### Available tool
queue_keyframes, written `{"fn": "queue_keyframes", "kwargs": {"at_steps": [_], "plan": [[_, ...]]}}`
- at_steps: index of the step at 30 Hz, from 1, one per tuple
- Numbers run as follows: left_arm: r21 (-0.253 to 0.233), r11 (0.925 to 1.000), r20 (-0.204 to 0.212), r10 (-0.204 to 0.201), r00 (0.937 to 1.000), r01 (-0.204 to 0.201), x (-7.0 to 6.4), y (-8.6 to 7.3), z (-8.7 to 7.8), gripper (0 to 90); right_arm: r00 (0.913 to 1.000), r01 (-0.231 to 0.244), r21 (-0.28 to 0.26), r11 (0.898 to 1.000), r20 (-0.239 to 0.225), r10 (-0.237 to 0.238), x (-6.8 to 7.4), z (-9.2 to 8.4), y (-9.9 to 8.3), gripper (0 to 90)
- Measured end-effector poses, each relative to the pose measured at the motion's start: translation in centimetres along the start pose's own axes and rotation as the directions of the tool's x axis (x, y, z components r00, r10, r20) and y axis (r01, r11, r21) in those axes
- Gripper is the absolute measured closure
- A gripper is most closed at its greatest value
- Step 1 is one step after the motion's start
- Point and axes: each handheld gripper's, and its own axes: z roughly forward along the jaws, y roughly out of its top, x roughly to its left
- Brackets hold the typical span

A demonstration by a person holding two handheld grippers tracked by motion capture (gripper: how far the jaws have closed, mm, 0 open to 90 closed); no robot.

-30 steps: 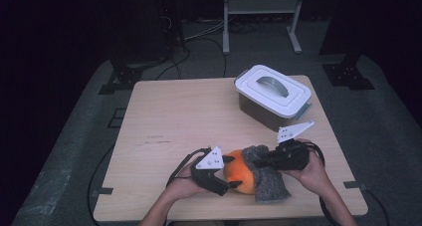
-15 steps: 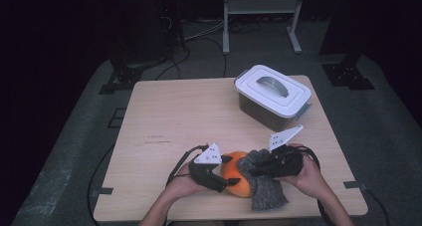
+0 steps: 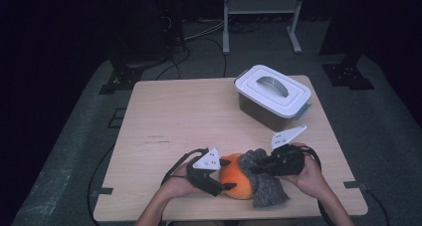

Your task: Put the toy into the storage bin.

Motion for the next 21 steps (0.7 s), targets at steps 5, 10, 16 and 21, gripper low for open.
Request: {"fn": "queue_keyframes", "kwargs": {"at_steps": [5,10,16,21], "plan": [[-0.067,0.9976,-0.032,0.017,0.9993,-0.019,-0.2,0.9,0.0,19.5,1.0000,0.005,-0.011,1.000,0.005,-0.005,0.1,0.2,0.0,77.7],[-0.049,0.9972,-0.066,0.054,0.9963,-0.057,-0.5,0.8,0.7,24.6,0.9991,0.042,-0.008,0.999,0.009,-0.042,0.9,1.1,0.6,77.3],[-0.024,0.9996,-0.060,-0.017,0.9981,0.016,0.7,-0.4,0.0,28.2,0.9994,0.026,0.015,1.000,0.023,-0.026,0.1,1.0,-0.2,77.0],[-0.029,0.9971,-0.064,-0.072,0.9954,0.070,1.7,-1.2,-1.0,27.6,0.9989,-0.023,0.024,0.999,0.042,0.022,-1.0,0.9,-1.4,76.8]]}}
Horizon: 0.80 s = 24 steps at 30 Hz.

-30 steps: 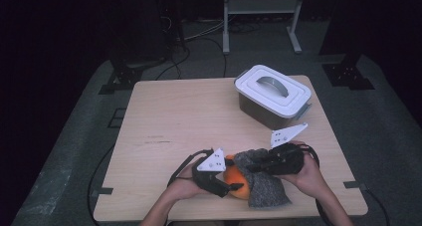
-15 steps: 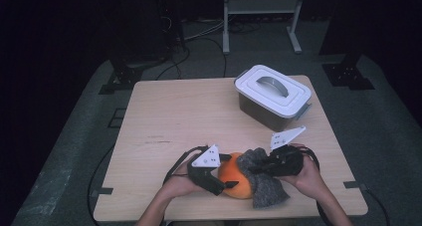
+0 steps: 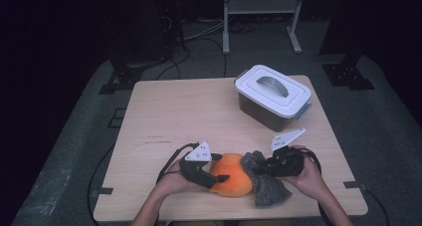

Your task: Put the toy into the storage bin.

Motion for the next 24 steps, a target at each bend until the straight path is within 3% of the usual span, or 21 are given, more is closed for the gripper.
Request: {"fn": "queue_keyframes", "kwargs": {"at_steps": [4,5,6,14,19,21,24], "plan": [[-0.032,0.9992,-0.008,0.025,0.9997,-0.025,-0.5,0.8,0.3,22.9,0.9995,0.029,-0.020,0.999,0.012,-0.028,0.6,0.0,0.6,76.8],[-0.021,0.9984,-0.011,0.051,0.9986,-0.052,-0.8,0.8,0.6,23.0,0.9994,0.032,-0.019,0.999,0.013,-0.031,0.7,0.0,0.7,76.8],[-0.015,0.9986,-0.010,0.051,0.9987,-0.051,-0.8,0.7,0.7,23.6,0.9991,0.039,-0.015,0.999,0.016,-0.038,0.8,0.1,0.7,76.8],[-0.001,0.9997,0.002,-0.023,0.9997,0.023,0.8,-0.8,0.0,26.7,1.0000,0.002,-0.013,1.000,0.001,-0.002,0.0,0.6,-0.1,76.7],[-0.021,0.9956,0.024,-0.091,0.9956,0.092,1.9,-1.9,-0.6,26.7,0.9987,-0.051,0.010,0.999,-0.003,0.052,-1.3,1.1,-1.2,76.7],[-0.020,0.9957,0.027,-0.090,0.9955,0.091,2.0,-1.9,-0.7,26.7,0.9976,-0.068,-0.001,0.998,-0.012,0.068,-1.6,1.0,-1.3,76.6],[-0.024,0.9960,0.032,-0.086,0.9958,0.087,1.9,-1.9,-0.5,26.7,0.9985,-0.053,-0.047,0.998,-0.017,0.052,-1.2,0.5,-0.7,76.7]]}}
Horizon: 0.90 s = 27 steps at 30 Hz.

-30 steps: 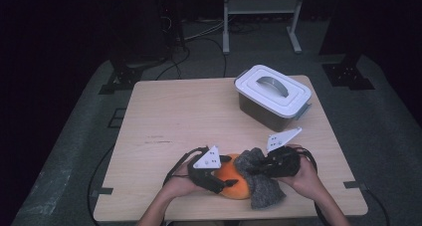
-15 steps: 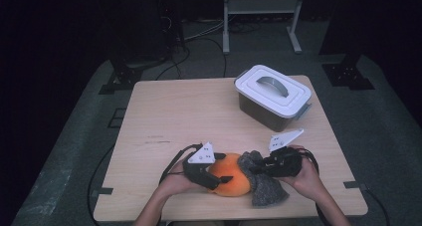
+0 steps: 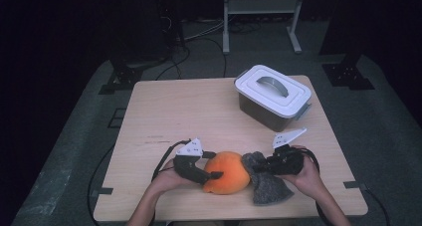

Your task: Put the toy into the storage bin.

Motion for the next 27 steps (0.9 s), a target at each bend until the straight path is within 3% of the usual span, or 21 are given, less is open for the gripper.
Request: {"fn": "queue_keyframes", "kwargs": {"at_steps": [4,10,16,19,23,27], "plan": [[-0.007,0.9999,0.003,-0.012,0.9999,0.012,0.1,-0.1,0.0,26.7,0.9996,0.025,-0.036,0.999,-0.013,-0.026,0.6,0.0,0.8,76.6],[-0.005,0.9998,0.016,-0.019,0.9997,0.019,0.5,-0.3,-0.3,26.6,0.9993,-0.007,0.002,1.000,-0.036,0.007,-0.1,0.9,-0.3,76.5],[-0.007,0.9978,0.026,-0.066,0.9975,0.066,1.1,-0.9,-0.7,26.0,0.9989,-0.043,0.062,0.997,-0.018,0.044,-1.2,1.3,-1.5,76.5],[-0.003,0.9983,0.034,-0.058,0.9977,0.059,1.1,-1.0,-0.7,26.0,0.9990,-0.042,0.033,0.999,-0.013,0.043,-1.3,0.7,-1.2,76.5],[-0.002,0.9983,0.051,-0.058,0.9970,0.058,1.0,-1.0,-0.5,25.6,0.9992,-0.022,-0.048,0.999,-0.035,0.020,-0.5,0.0,0.0,76.5],[0.006,0.9984,0.061,-0.056,0.9966,0.055,1.0,-1.2,-0.6,25.6,0.9989,-0.002,-0.010,1.000,-0.046,0.001,-0.1,0.9,0.0,76.3]]}}
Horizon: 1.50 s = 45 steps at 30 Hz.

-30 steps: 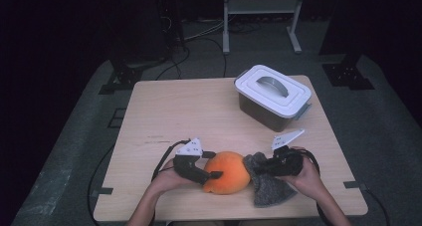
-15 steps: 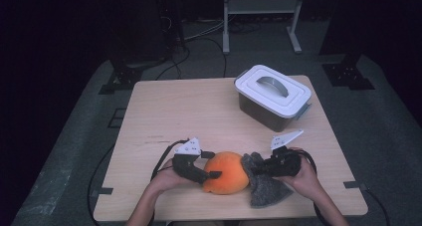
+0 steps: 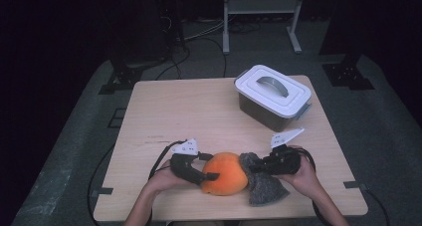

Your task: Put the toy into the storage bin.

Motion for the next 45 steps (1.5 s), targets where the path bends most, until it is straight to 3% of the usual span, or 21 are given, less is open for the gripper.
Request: {"fn": "queue_keyframes", "kwargs": {"at_steps": [5,11,16,18,20,22,25,27,31,34,37,40,45], "plan": [[0.008,0.9999,-0.002,0.008,1.0000,-0.008,-0.2,0.1,0.0,25.3,0.9998,-0.010,0.062,0.998,0.015,0.009,-0.5,0.1,-1.0,76.3],[0.009,0.9995,0.014,0.030,0.9994,-0.030,-0.6,0.3,0.4,24.0,0.9998,0.015,-0.047,0.999,-0.011,-0.015,0.5,-0.6,0.6,76.6],[0.005,0.9982,0.025,0.060,0.9979,-0.060,-0.9,0.5,0.4,18.3,0.9989,0.041,0.011,0.999,-0.024,-0.041,1.0,0.6,0.7,76.7],[0.037,0.9989,-0.008,0.029,0.9996,-0.029,-0.7,0.6,0.9,5.7,0.9988,0.038,0.026,0.999,-0.033,-0.037,1.0,0.8,0.3,76.6],[0.044,0.9990,0.007,-0.009,0.9999,0.009,-0.5,0.4,1.6,2.0,0.9986,0.032,0.027,0.999,-0.043,-0.030,0.9,0.8,0.0,76.6],[0.038,0.9993,0.015,-0.007,0.9999,0.006,-0.6,0.3,1.8,6.4,0.9987,0.034,0.030,0.999,-0.038,-0.033,0.8,0.7,0.0,76.6],[0.024,0.9995,-0.018,0.021,0.9996,-0.020,-0.9,0.7,1.4,24.2,0.9994,0.030,0.028,0.999,-0.020,-0.030,0.5,0.3,0.2,77.2],[0.001,0.9991,-0.050,0.042,0.9979,-0.042,-1.2,1.1,1.2,30.8,0.9994,0.031,0.025,0.999,0.013,-0.031,0.4,-0.1,0.4,77.6],[-0.041,0.9925,-0.144,0.108,0.9836,-0.115,-2.2,2.0,1.2,33.0,0.9979,0.020,-0.003,1.000,0.062,-0.019,0.1,-0.9,0.6,78.1],[-0.011,0.9836,-0.151,0.177,0.9727,-0.180,-3.0,2.3,1.8,32.0,0.9965,0.032,-0.067,0.997,0.079,-0.027,0.5,-1.7,1.0,78.1],[0.013,0.9800,-0.148,0.198,0.9690,-0.198,-3.2,2.3,2.1,30.3,0.9952,0.070,-0.081,0.994,0.074,-0.064,1.5,-1.4,1.6,78.0],[0.030,0.9802,-0.145,0.198,0.9694,-0.196,-3.0,2.0,2.1,29.0,0.9951,0.077,-0.045,0.996,0.065,-0.074,1.5,-0.3,1.4,77.9],[0.027,0.9867,-0.129,0.163,0.9783,-0.160,-2.3,1.6,1.8,27.8,0.9988,0.017,-0.029,0.999,0.046,-0.016,0.2,-0.1,0.2,77.8]]}}
